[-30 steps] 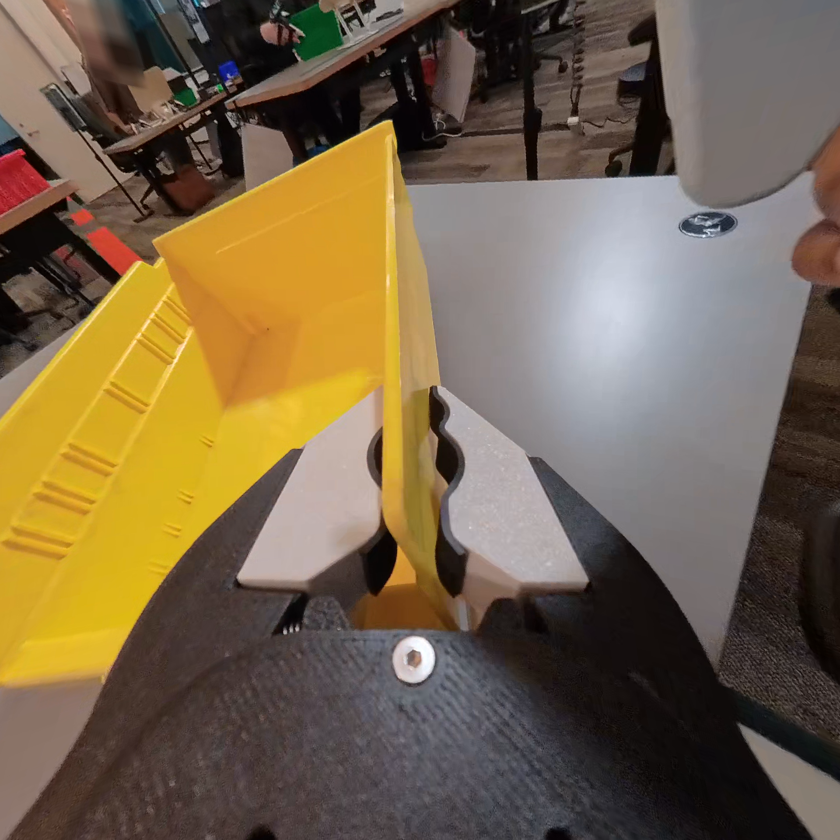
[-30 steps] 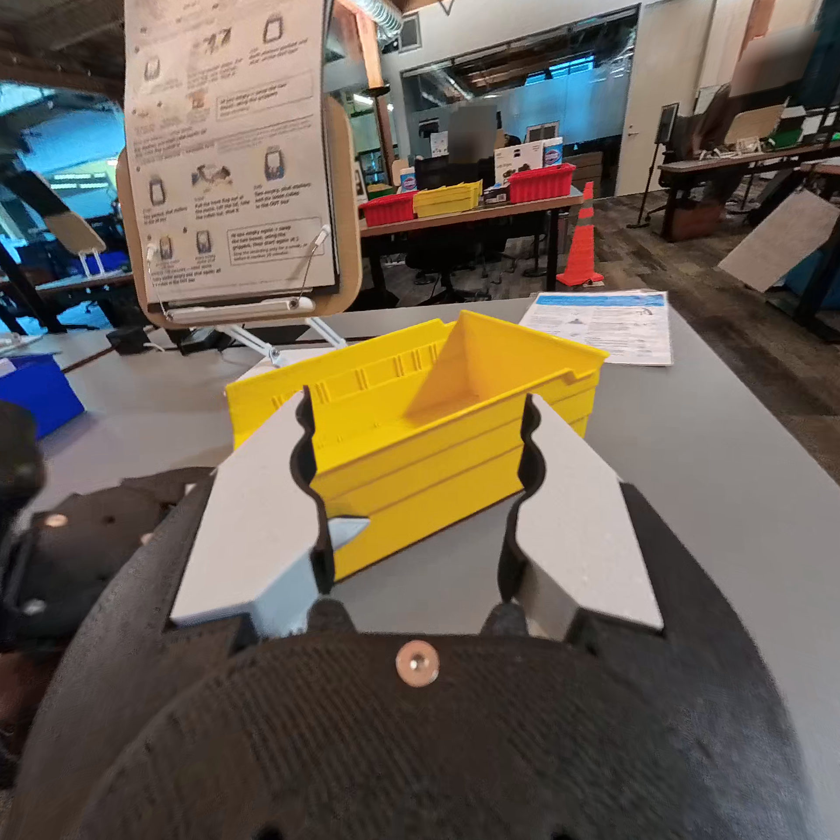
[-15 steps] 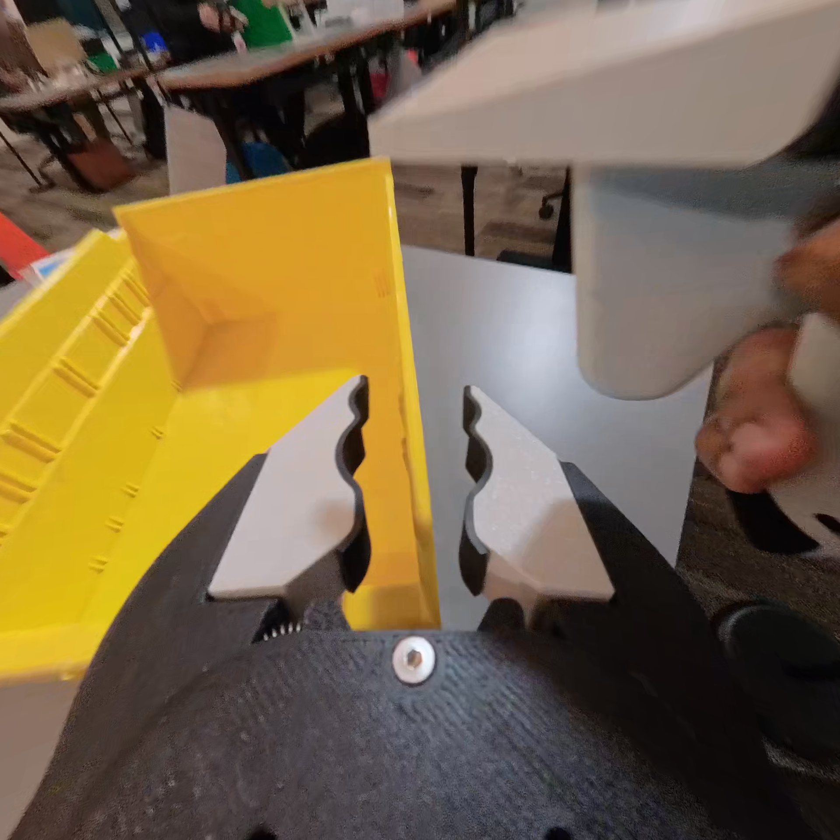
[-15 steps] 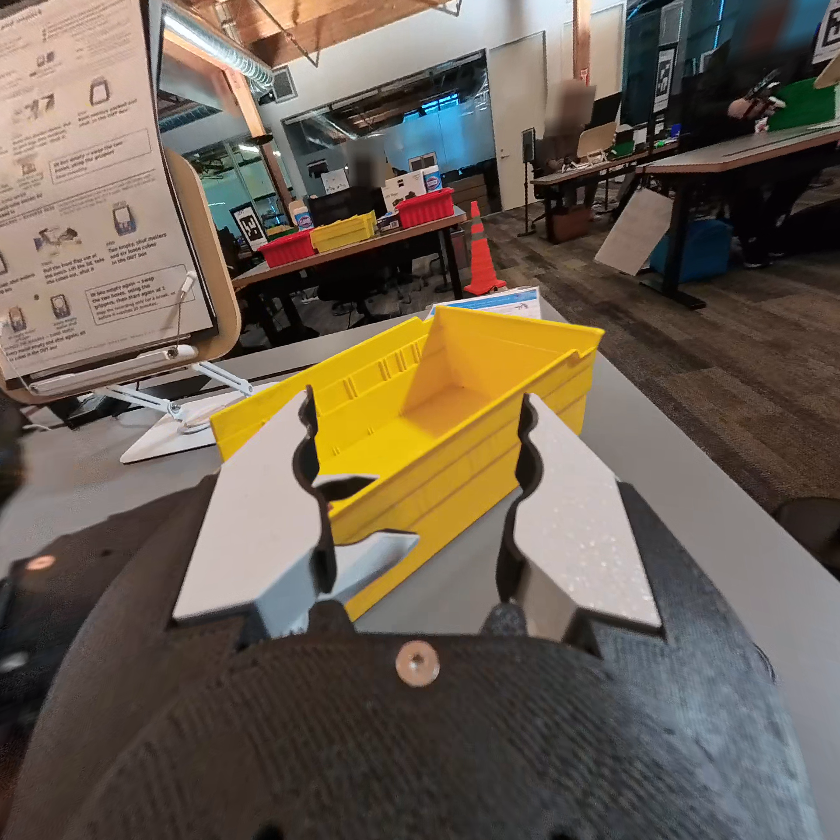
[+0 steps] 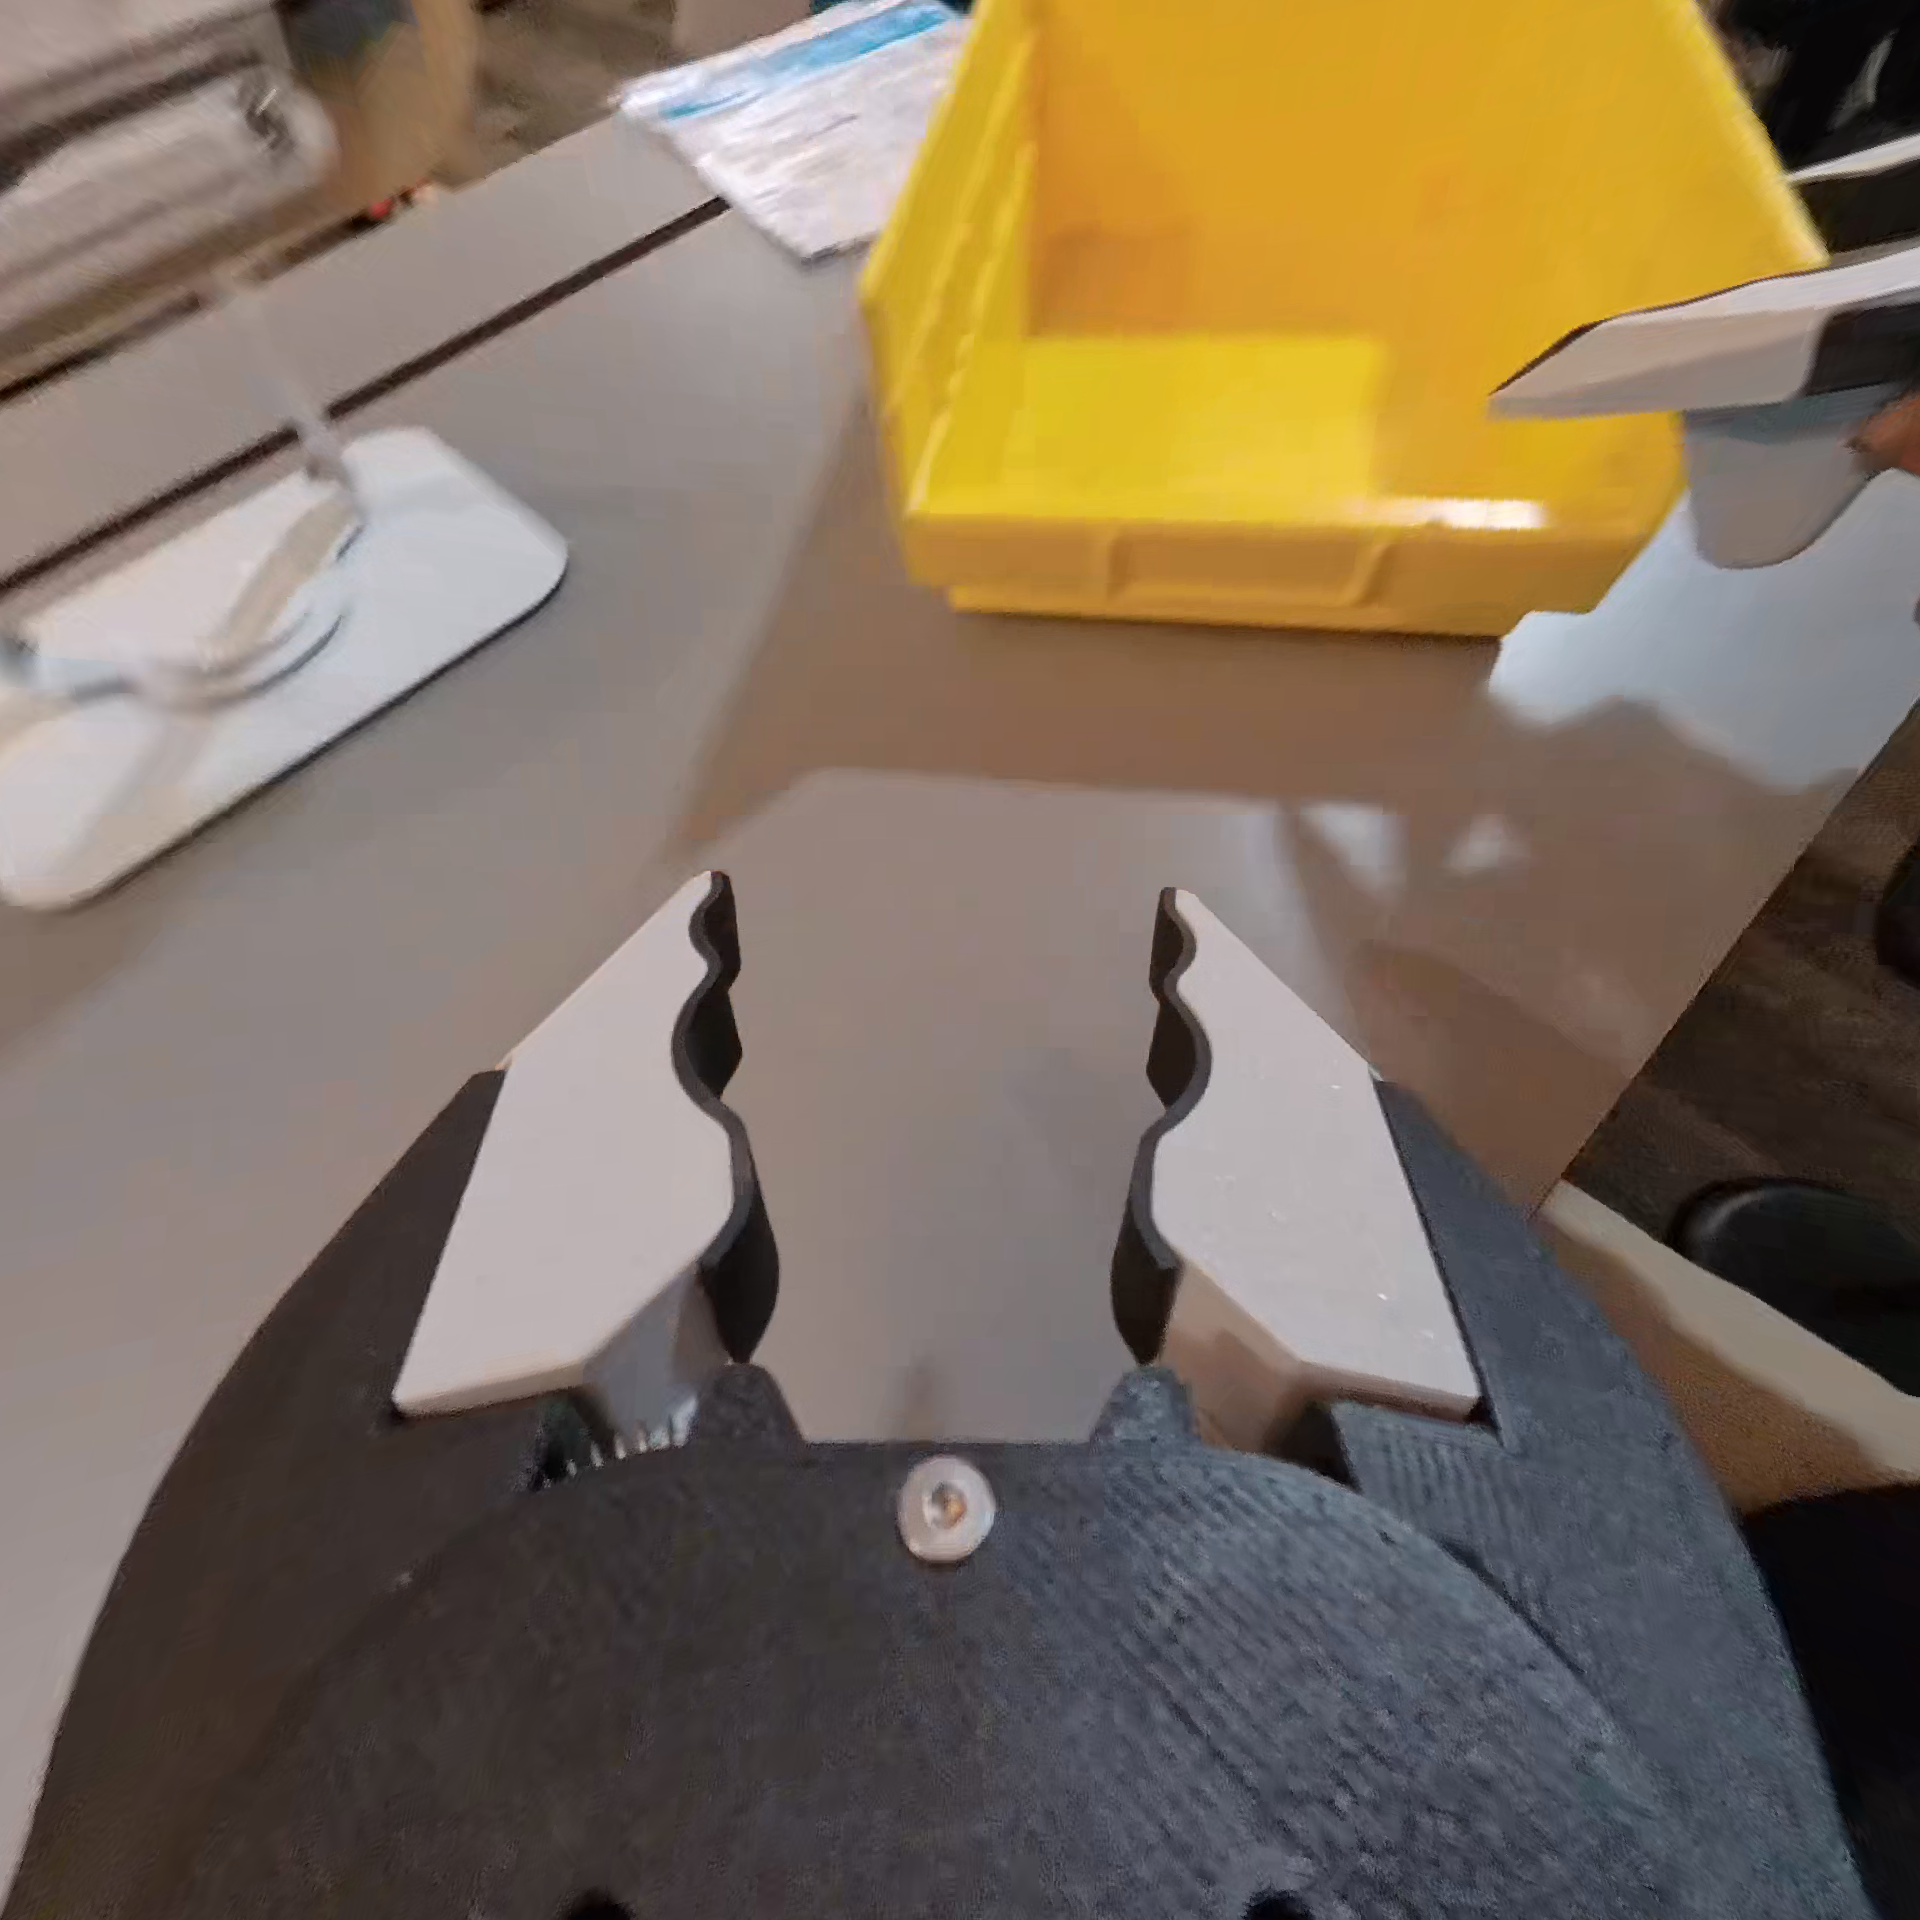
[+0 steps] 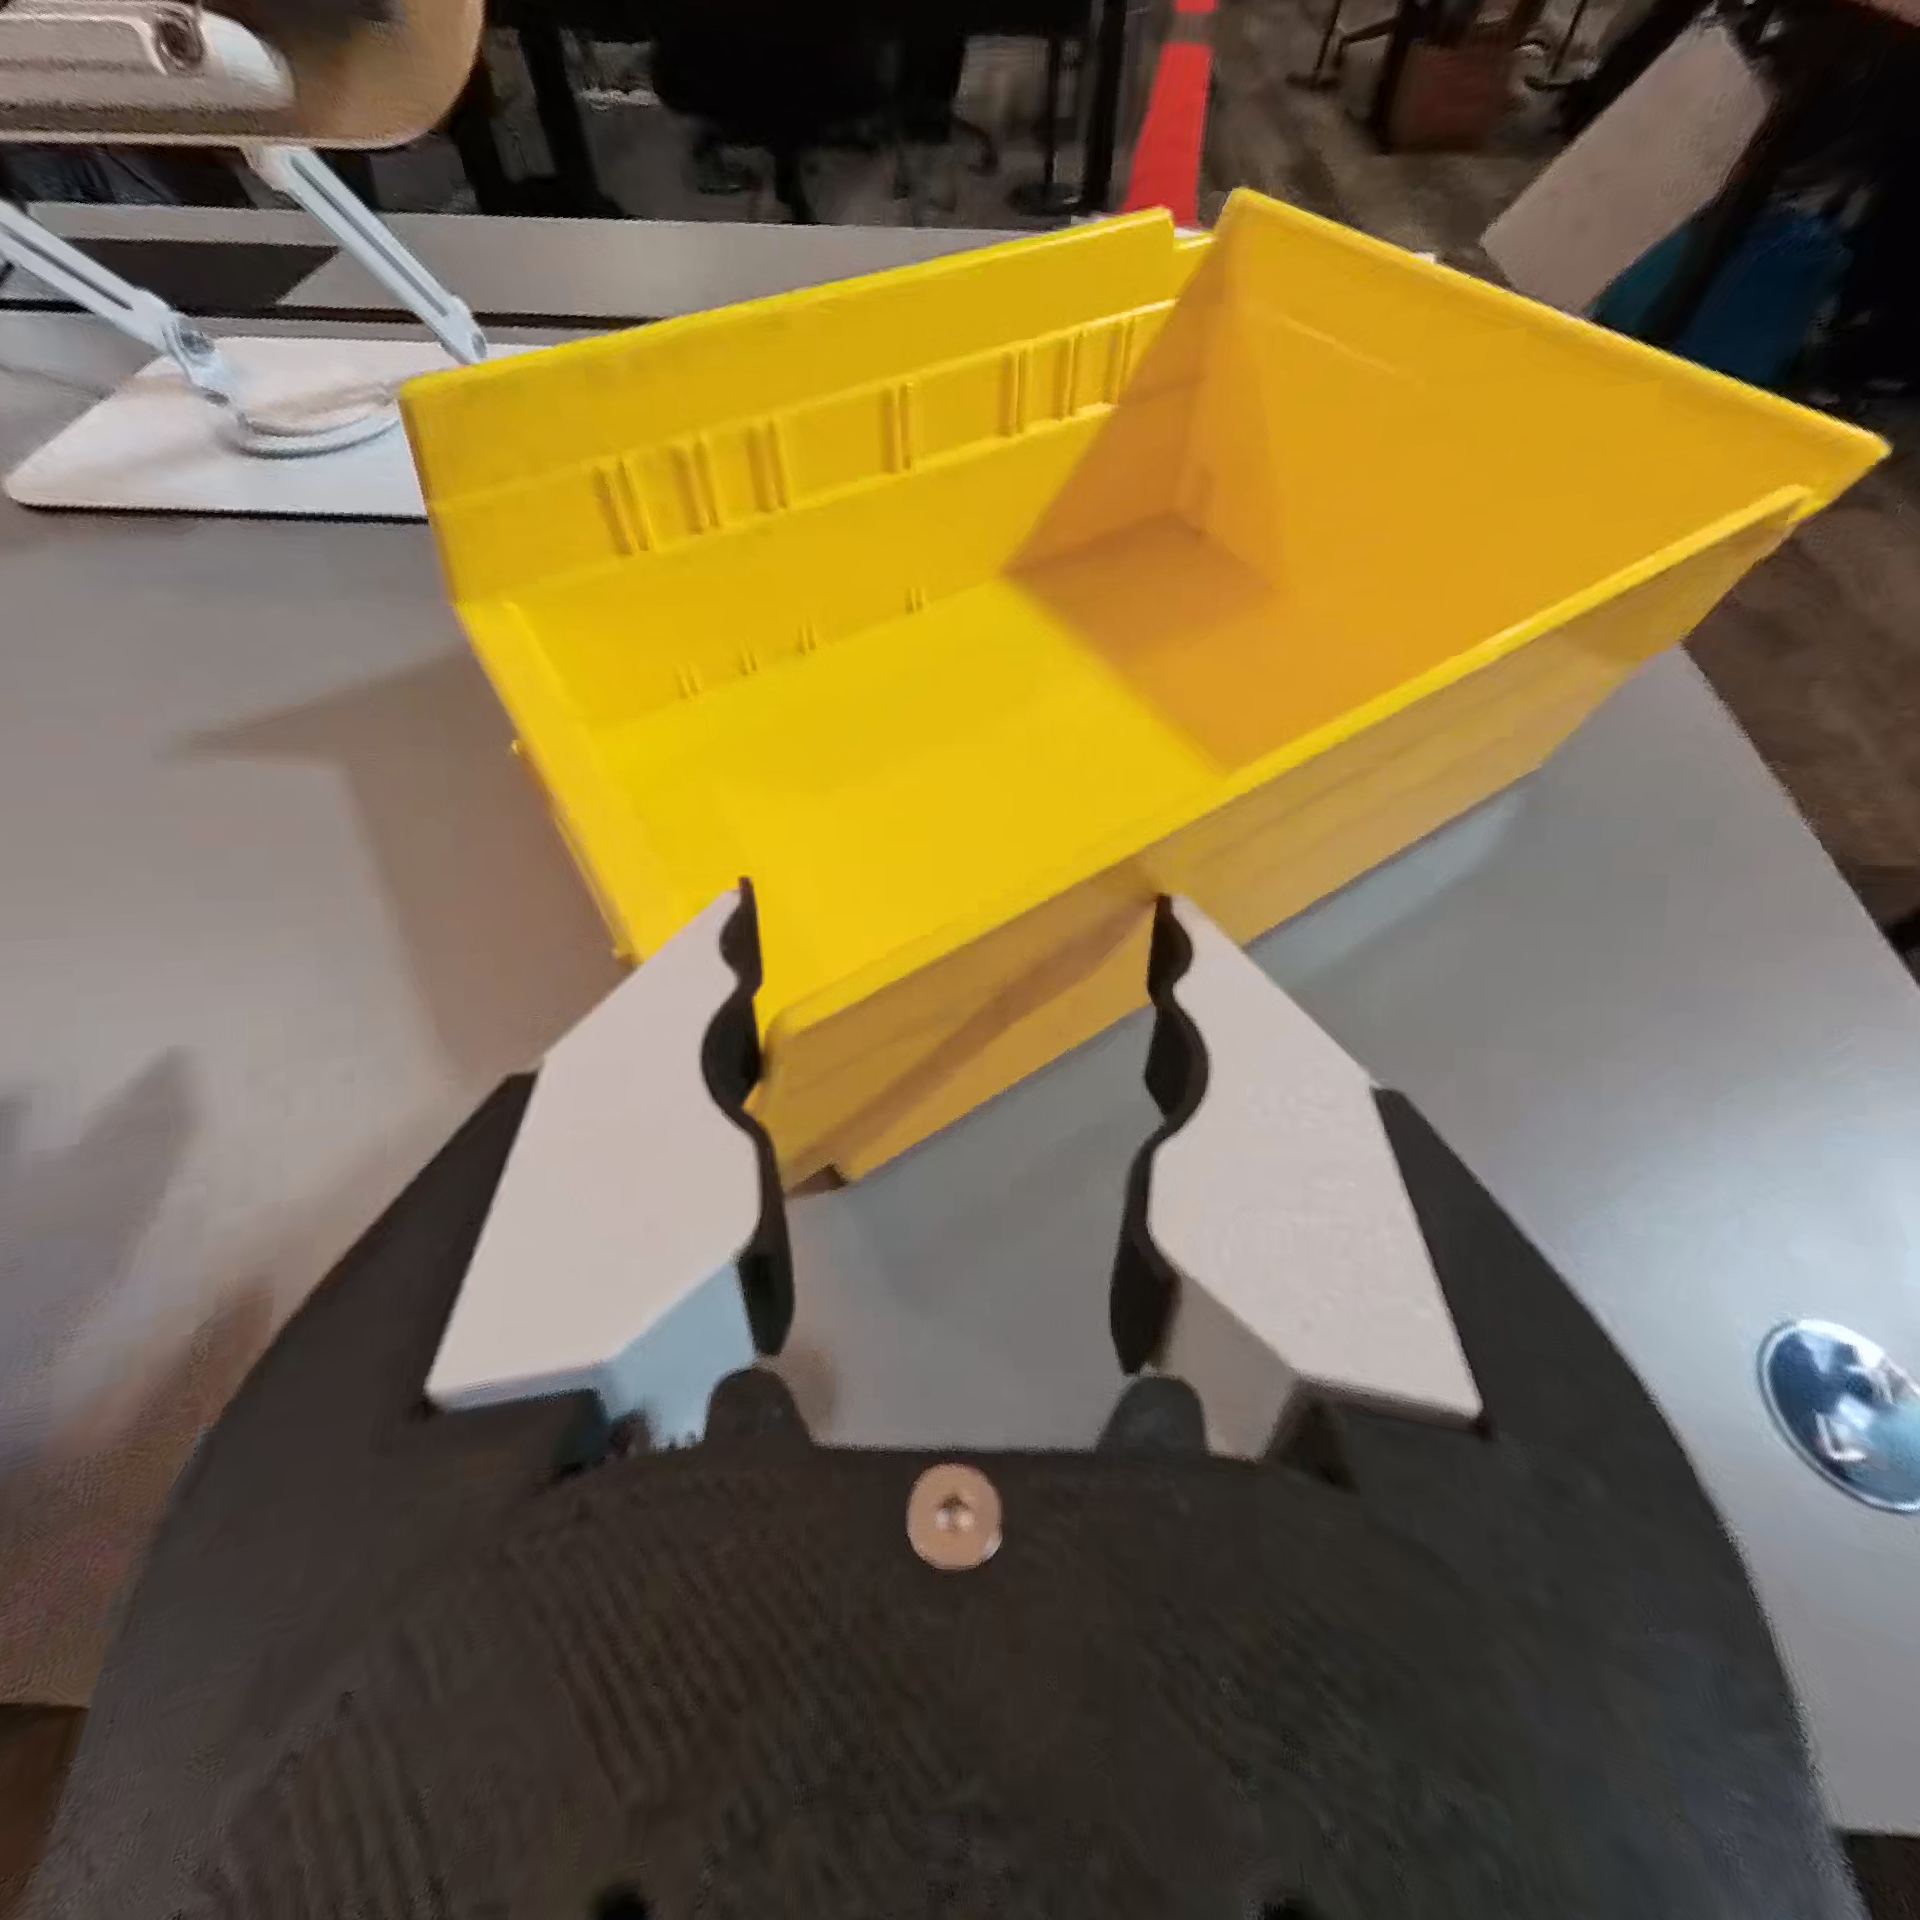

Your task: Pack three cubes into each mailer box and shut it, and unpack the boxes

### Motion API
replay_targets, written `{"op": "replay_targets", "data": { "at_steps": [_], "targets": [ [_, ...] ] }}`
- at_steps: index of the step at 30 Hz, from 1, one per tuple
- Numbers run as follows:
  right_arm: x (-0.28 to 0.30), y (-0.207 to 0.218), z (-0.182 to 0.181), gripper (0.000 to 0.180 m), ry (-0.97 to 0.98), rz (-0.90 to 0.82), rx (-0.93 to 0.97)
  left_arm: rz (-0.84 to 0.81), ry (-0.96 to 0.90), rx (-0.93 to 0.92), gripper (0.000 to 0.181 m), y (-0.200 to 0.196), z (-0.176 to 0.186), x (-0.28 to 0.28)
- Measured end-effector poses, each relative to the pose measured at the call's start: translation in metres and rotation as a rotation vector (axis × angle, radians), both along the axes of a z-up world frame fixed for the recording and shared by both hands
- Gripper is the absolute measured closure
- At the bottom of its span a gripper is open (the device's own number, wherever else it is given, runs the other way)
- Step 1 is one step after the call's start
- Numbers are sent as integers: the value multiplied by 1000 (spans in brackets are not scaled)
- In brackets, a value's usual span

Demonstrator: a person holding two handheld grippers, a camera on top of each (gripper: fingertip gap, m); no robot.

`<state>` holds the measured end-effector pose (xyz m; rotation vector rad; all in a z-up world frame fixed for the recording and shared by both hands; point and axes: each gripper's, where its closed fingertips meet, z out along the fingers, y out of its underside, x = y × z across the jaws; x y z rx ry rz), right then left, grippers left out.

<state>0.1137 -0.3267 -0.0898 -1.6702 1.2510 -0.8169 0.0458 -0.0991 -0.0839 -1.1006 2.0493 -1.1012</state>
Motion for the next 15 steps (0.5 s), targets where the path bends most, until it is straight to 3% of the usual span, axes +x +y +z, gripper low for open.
{"op": "replay_targets", "data": {
  "at_steps": [2, 7, 12, 15],
  "targets": [
    [5, -10, 0, 115, 3, -8, 19, 44, 57, -78, 105, 23, -4, -13],
    [22, -94, 0, 172, -13, -202, 15, 70, 2, -214, 110, 58, 10, -52],
    [25, -152, 1, 176, -6, -230, 226, 131, -48, -135, 119, 98, -6, -65],
    [20, -166, 1, 176, -29, -213, 210, 148, -59, -127, 126, 108, -12, -62]
  ]
}}
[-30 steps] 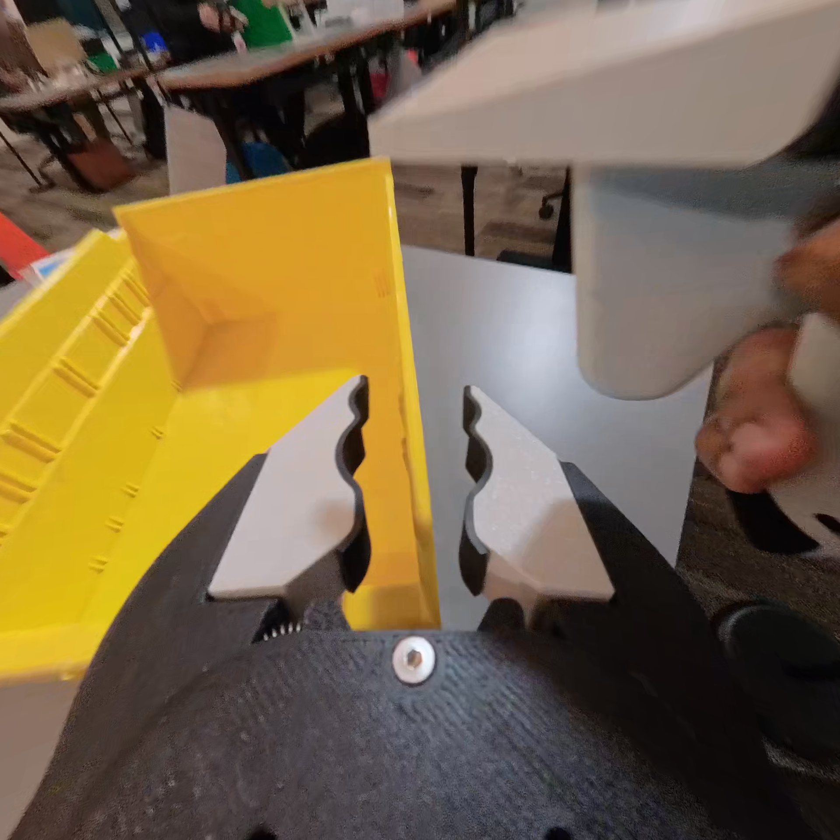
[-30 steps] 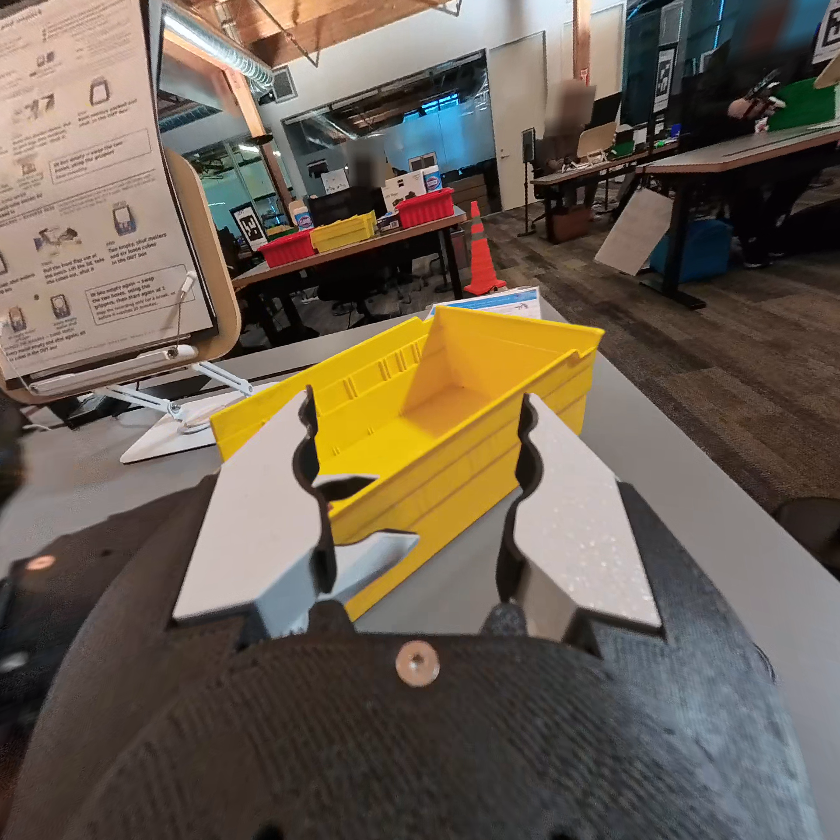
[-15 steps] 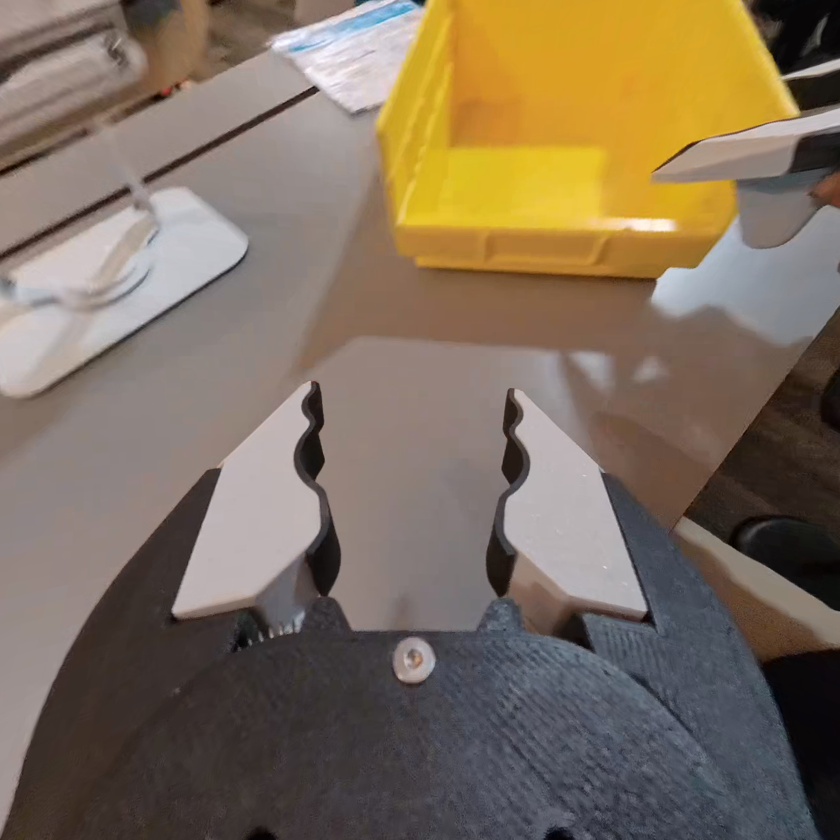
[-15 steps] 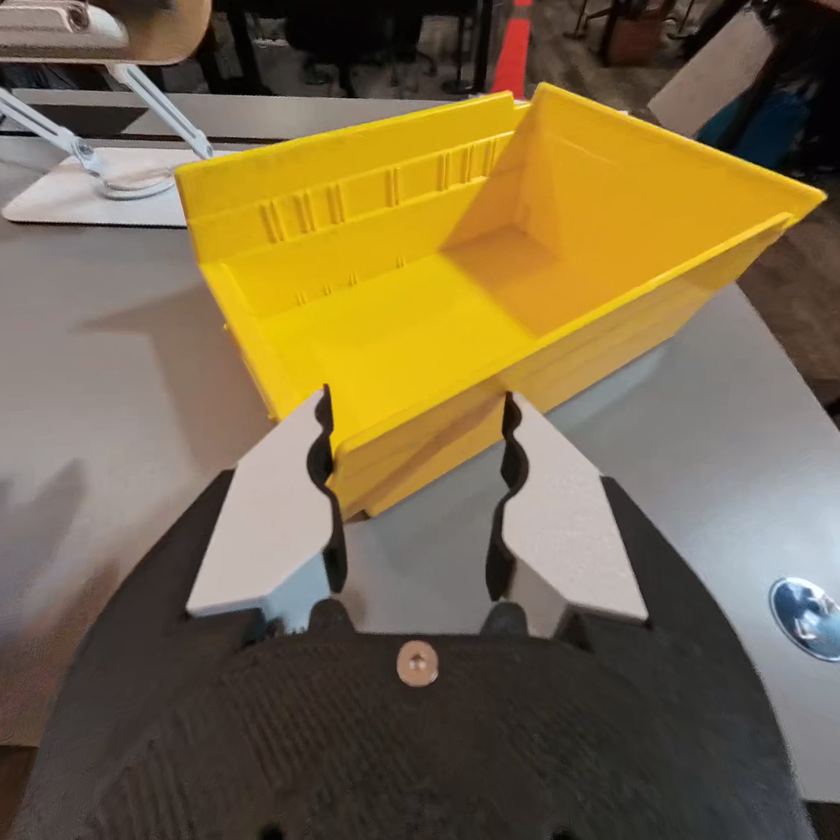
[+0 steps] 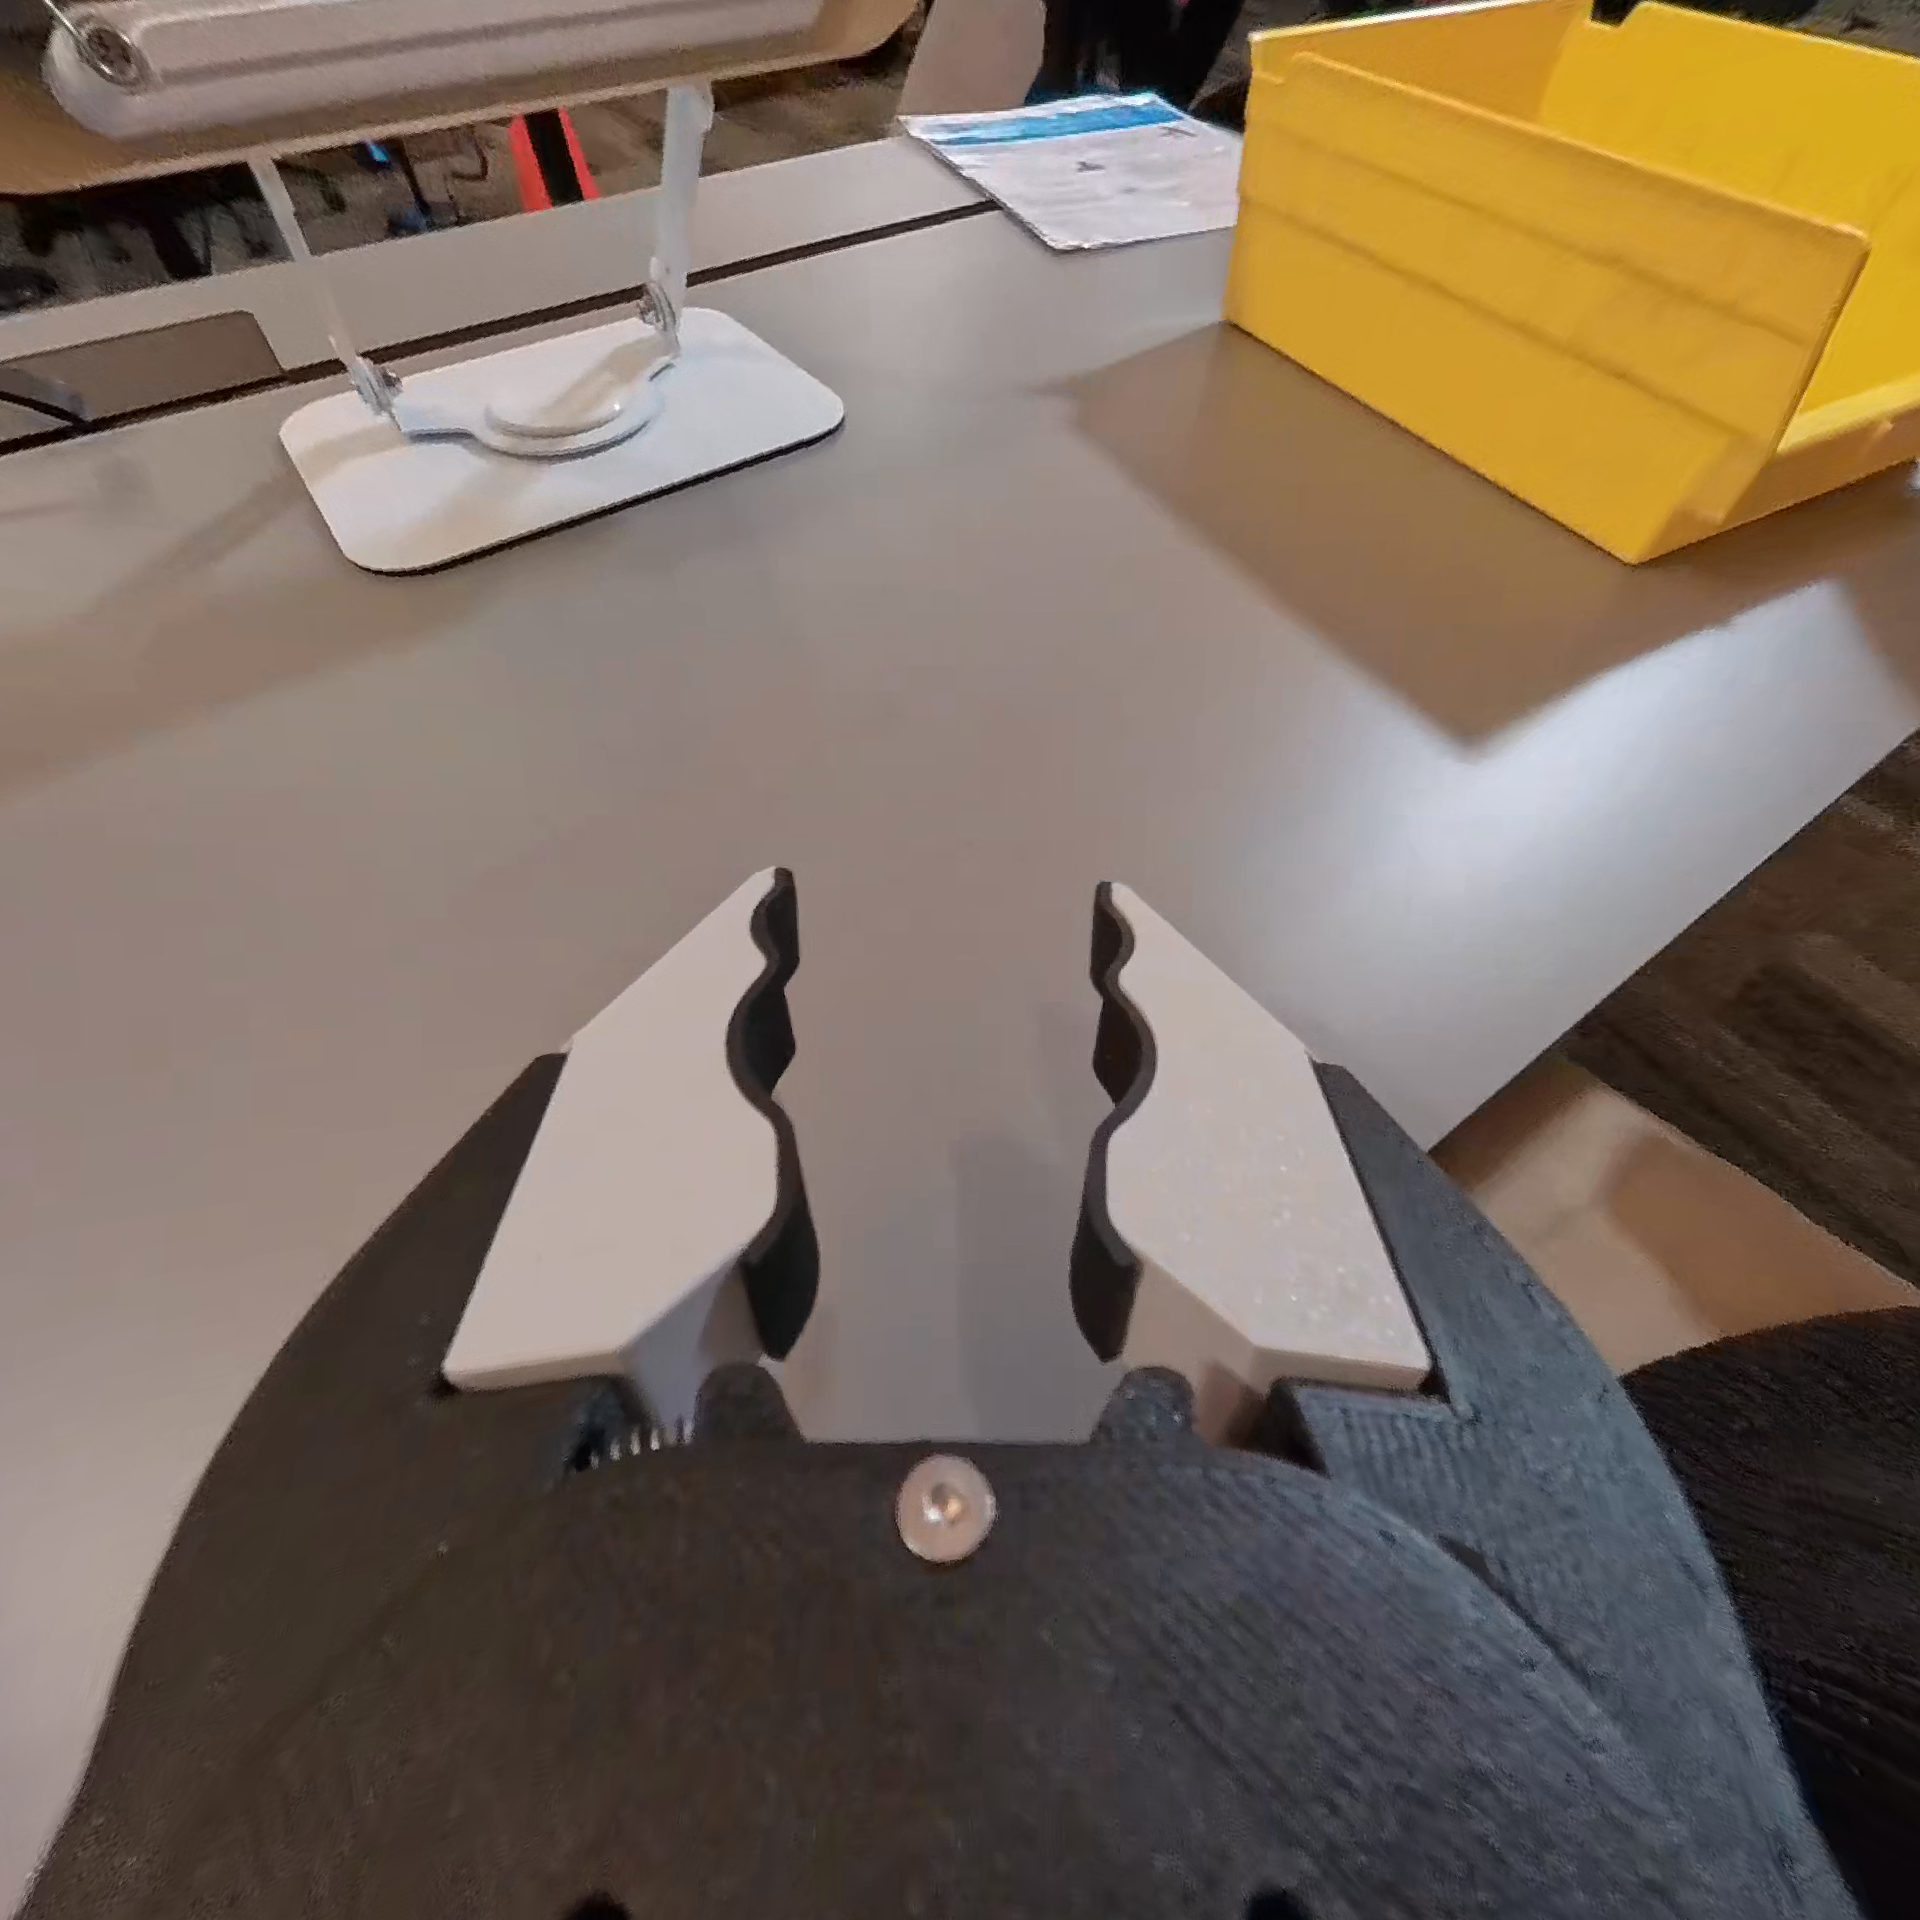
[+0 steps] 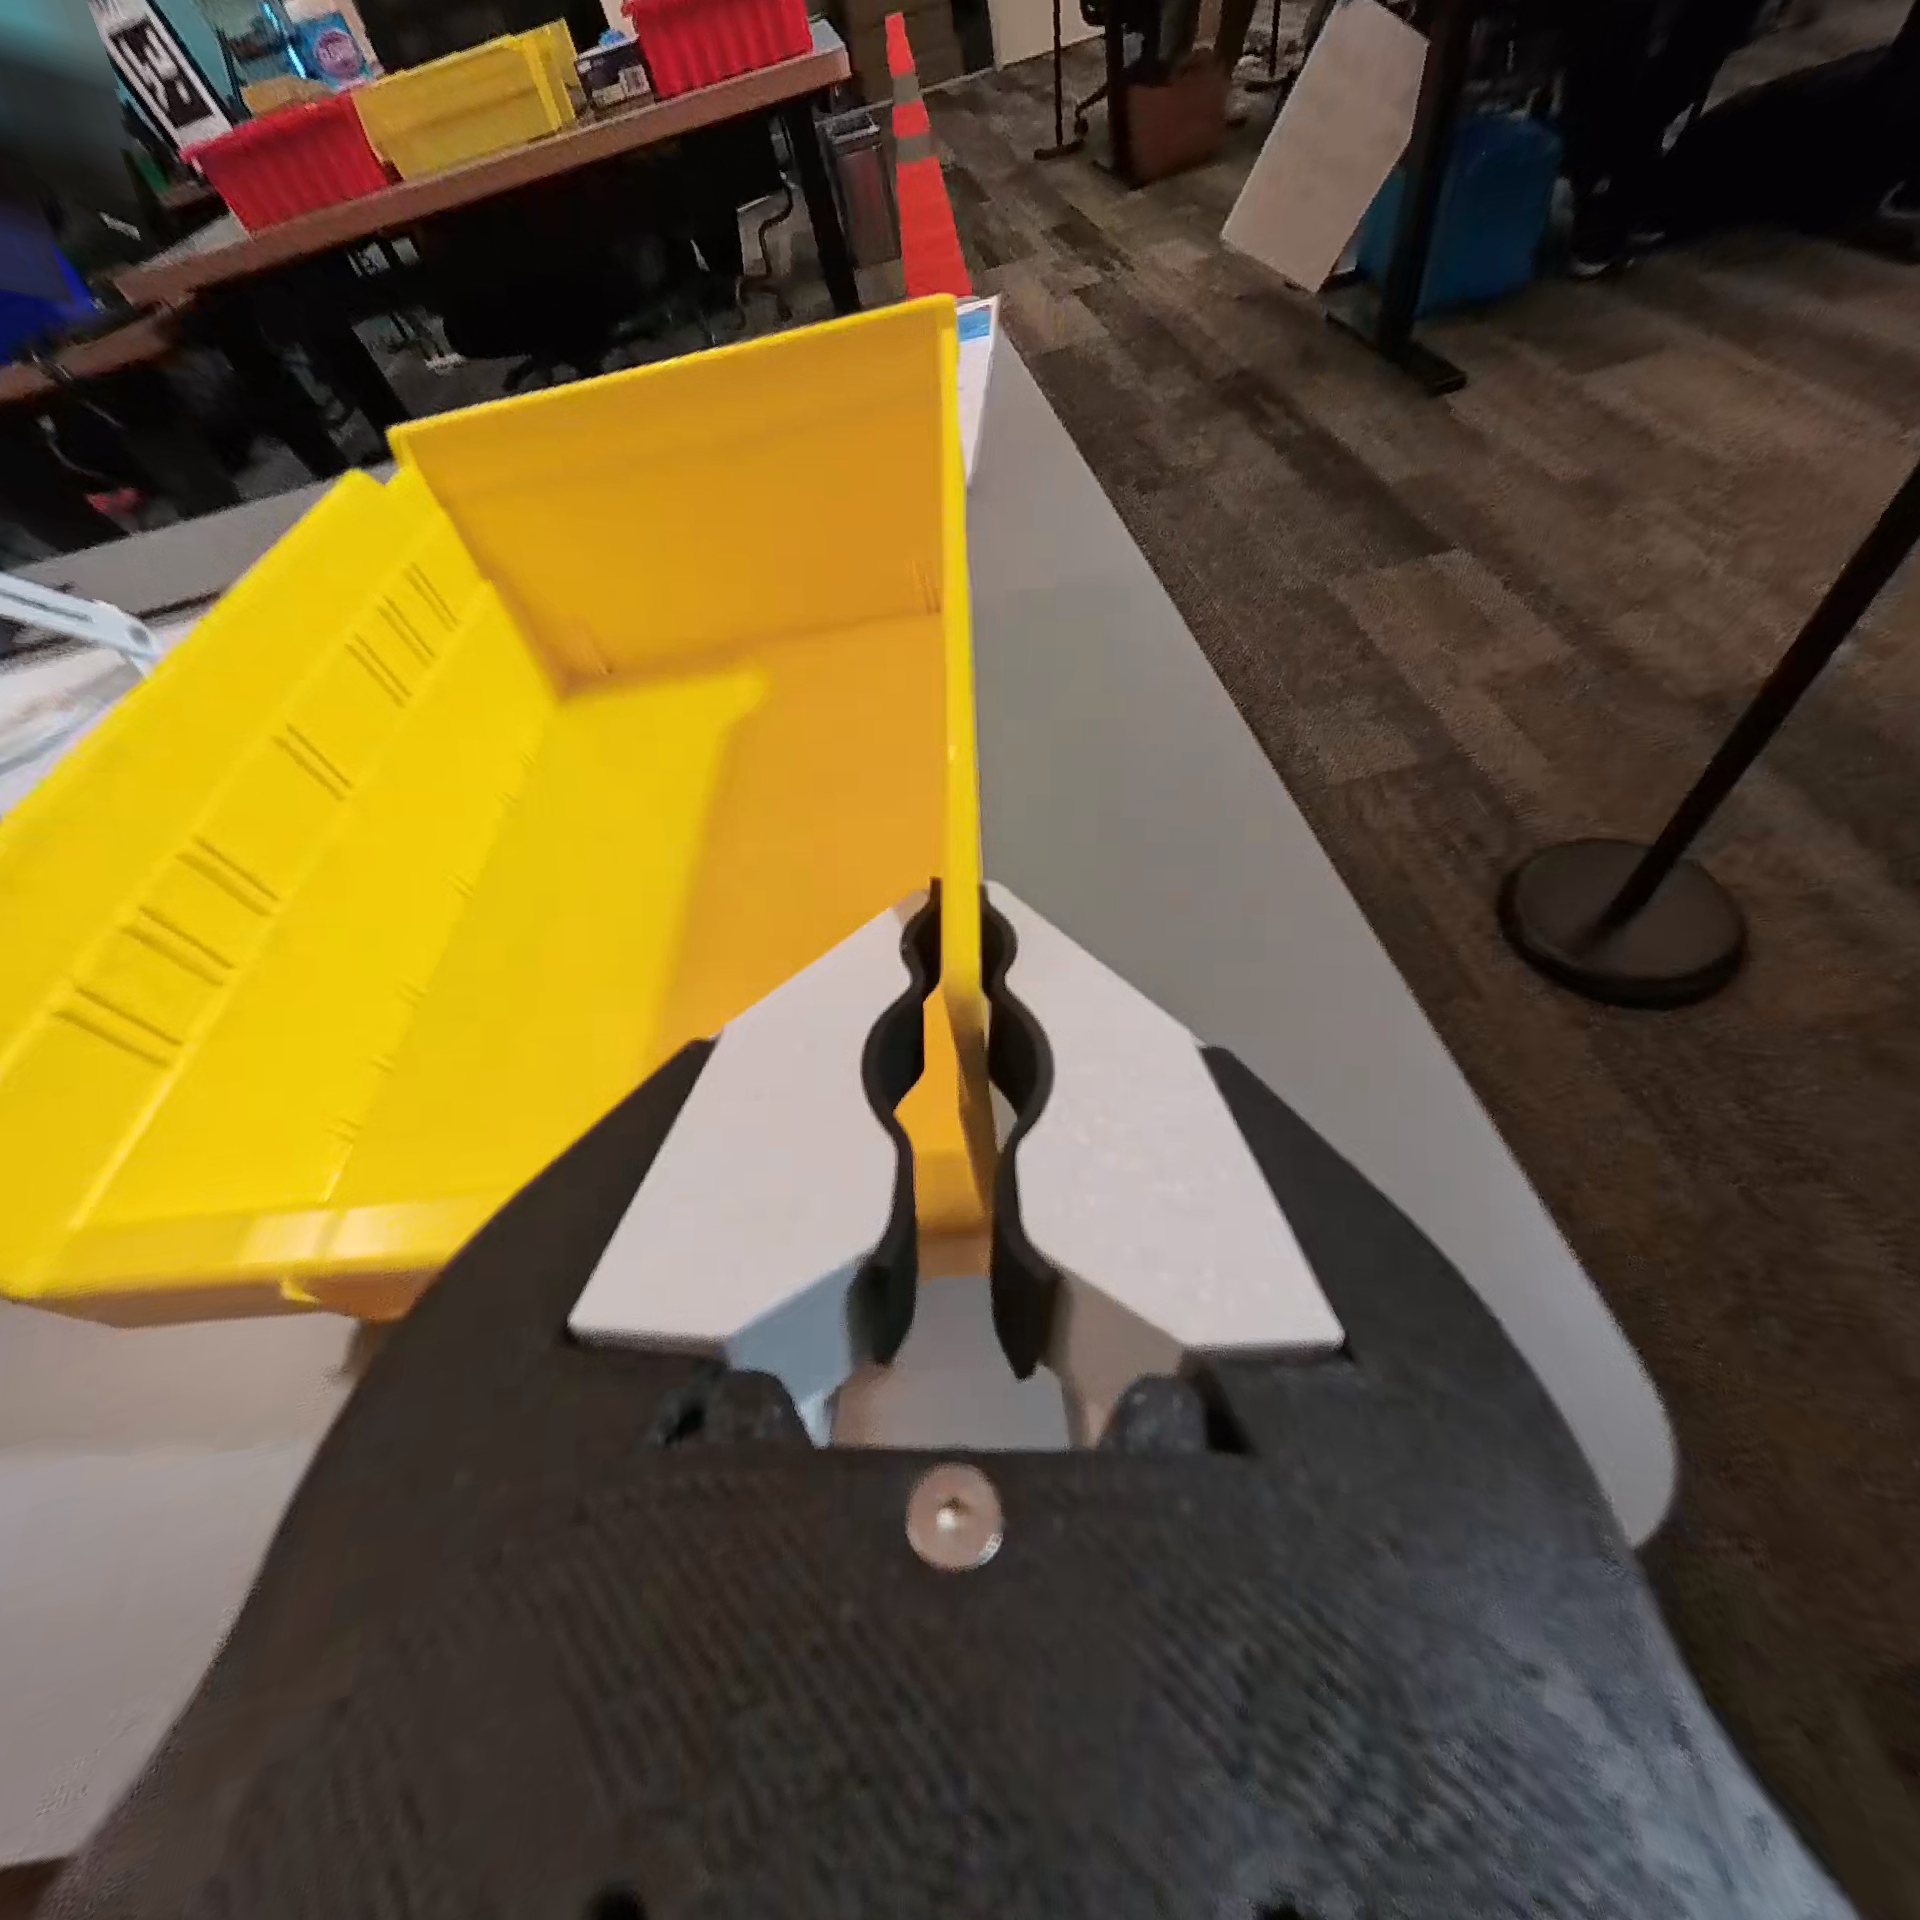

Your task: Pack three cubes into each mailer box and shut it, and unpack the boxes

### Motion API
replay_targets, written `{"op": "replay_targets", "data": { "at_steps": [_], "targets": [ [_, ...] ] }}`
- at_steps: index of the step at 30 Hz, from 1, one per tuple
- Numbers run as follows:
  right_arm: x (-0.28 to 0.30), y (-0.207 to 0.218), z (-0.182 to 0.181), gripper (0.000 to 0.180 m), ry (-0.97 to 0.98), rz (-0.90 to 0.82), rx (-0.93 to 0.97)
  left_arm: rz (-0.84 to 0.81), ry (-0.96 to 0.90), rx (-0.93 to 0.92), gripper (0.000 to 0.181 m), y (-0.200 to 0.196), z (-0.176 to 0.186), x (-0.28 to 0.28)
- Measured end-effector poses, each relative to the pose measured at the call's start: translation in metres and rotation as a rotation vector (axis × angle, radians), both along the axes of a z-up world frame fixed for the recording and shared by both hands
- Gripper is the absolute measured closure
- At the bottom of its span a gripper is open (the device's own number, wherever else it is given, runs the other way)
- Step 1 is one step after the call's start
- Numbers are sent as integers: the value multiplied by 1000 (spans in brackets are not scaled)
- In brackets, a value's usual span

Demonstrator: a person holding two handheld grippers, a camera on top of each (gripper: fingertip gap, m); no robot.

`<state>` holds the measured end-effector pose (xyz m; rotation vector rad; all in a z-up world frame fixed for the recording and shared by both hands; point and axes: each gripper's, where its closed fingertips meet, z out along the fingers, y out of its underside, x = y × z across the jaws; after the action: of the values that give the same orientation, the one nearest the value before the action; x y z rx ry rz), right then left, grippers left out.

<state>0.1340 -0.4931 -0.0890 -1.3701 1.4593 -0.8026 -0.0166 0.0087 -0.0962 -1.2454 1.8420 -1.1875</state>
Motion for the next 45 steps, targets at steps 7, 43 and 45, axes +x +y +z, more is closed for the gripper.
{"op": "replay_targets", "data": {
  "at_steps": [7, 43, 45],
  "targets": [
    [4, -3, 0, 176, -40, 58, -58, -2, 38, -80, 135, -2, -1, 0],
    [-84, 380, 20, 115, -108, 905, 23, 188, -29, 751, 57, 352, 164, 25],
    [-85, 385, 16, 115, -104, 914, -20, 84, 225, 883, 55, 398, 131, 28]
  ]
}}
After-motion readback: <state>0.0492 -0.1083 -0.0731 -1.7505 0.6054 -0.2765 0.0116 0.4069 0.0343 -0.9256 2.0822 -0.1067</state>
